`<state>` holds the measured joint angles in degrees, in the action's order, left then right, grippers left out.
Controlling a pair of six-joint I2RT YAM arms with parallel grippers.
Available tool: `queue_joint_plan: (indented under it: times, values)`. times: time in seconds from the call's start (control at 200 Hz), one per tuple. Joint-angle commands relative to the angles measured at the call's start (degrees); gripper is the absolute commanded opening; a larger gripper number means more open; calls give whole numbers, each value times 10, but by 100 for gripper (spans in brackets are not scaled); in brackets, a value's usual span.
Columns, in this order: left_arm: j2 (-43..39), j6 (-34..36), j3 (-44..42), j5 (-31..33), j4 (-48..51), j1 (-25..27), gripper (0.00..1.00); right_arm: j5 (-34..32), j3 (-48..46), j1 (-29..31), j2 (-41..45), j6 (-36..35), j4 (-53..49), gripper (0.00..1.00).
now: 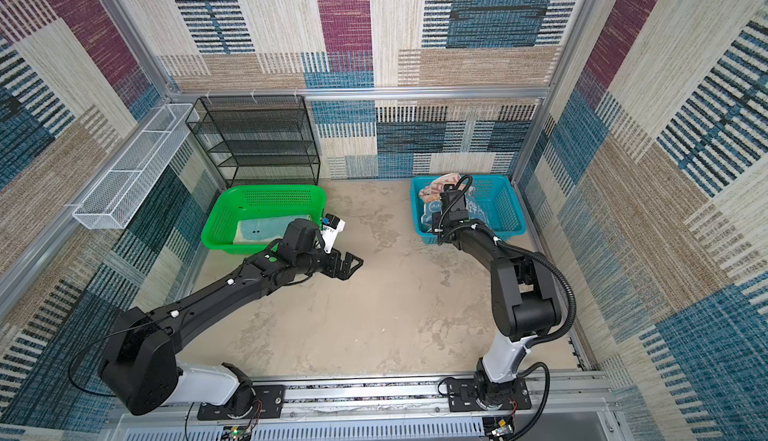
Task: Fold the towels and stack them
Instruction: 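Grasp the blue rabbit-print towel with the right gripper while the left draws back, then lift the blue towel from the teal basket with the right gripper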
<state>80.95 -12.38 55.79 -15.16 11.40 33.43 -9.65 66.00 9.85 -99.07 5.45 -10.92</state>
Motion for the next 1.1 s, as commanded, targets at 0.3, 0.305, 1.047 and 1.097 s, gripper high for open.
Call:
queue_joint_plan:
  times: [0.3,0.305,1.047,1.097]
  values:
    - [0,20,2,3,4,2,99,-16,0,-7,87,12,26,0]
    - [0,20,2,3,4,2,99,-16,1,-7,89,11,25,0]
    - [-28,12,-16,80,-8,4,99,101,53,8,247,-52,-35,0]
    - [-35,13,-20,90,-10,4,99,114,53,17,261,-52,-37,0]
